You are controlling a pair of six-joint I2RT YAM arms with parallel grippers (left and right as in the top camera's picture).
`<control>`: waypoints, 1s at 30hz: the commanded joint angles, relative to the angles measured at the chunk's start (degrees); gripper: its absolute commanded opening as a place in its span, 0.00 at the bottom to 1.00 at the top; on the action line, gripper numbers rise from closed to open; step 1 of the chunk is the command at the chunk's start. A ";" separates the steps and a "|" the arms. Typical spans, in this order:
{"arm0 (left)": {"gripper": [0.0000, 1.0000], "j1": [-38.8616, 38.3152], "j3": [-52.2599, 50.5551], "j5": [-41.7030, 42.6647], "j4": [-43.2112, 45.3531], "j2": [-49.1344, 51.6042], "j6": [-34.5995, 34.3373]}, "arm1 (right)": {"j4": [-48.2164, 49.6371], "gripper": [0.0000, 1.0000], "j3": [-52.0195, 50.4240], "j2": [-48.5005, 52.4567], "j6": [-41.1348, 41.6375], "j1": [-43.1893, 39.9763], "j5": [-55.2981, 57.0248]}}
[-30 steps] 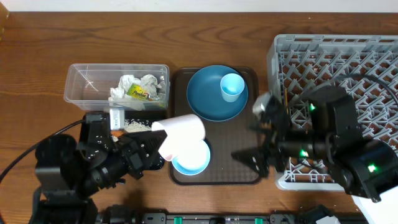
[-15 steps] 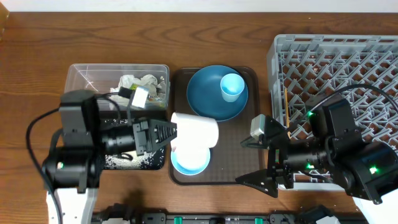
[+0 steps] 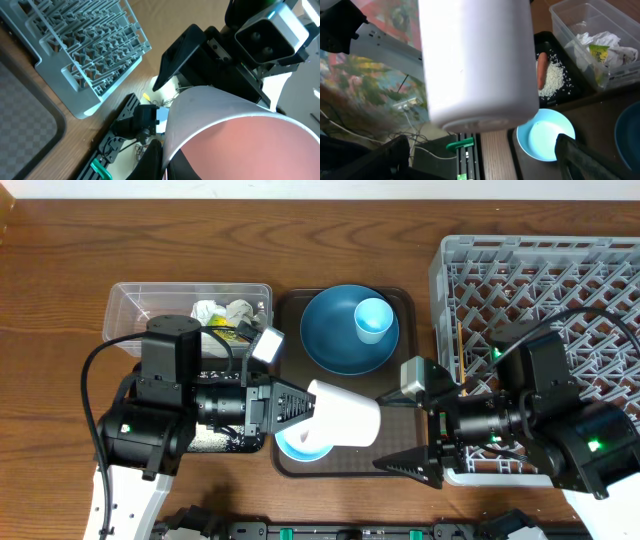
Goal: Sort waste into correct bins and load items into the dishwasher rack
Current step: 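Lift the pink cup with left gripper and hand it toward right gripper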
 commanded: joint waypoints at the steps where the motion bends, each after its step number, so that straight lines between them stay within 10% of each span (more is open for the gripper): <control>1: 0.06 -0.98 0.42 -1.73 0.31 -0.09 1.18 | 0.52 0.92 0.15 1.27 -0.87 0.17 -2.38; 30: 0.06 -1.86 0.42 -2.78 1.18 -0.09 1.20 | 5.46 0.79 0.15 3.78 -1.31 4.31 -6.38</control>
